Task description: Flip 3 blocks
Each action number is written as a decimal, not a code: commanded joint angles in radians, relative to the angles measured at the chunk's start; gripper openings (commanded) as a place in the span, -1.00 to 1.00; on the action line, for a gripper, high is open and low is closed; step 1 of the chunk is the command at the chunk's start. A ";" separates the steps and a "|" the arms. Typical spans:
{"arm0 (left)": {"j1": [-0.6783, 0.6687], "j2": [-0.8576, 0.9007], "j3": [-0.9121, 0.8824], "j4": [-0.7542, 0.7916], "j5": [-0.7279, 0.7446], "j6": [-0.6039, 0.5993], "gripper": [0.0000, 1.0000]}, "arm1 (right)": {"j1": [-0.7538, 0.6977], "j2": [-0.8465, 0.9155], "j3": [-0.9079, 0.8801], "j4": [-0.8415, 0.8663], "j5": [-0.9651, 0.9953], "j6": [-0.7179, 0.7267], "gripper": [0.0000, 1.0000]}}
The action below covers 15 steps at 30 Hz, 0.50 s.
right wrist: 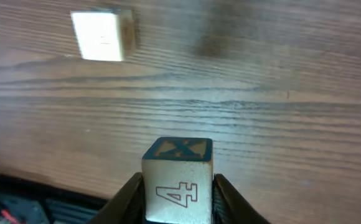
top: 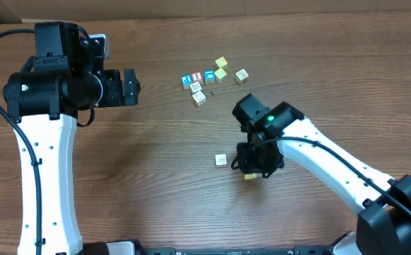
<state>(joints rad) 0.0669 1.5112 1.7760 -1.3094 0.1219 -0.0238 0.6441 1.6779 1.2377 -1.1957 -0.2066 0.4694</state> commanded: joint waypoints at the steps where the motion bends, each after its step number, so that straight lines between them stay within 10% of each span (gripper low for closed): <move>1: 0.000 0.000 0.024 0.004 -0.002 -0.010 1.00 | 0.006 0.003 -0.031 0.043 -0.020 0.027 0.26; 4: 0.000 0.000 0.024 0.004 -0.002 -0.010 1.00 | 0.005 0.003 -0.031 0.092 -0.020 -0.018 0.71; 15: 0.000 0.000 0.024 0.004 -0.002 -0.010 0.99 | -0.010 0.003 -0.031 0.014 -0.026 -0.024 0.57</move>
<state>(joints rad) 0.0669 1.5112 1.7760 -1.3094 0.1223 -0.0238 0.6403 1.6806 1.2068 -1.1538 -0.2214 0.4515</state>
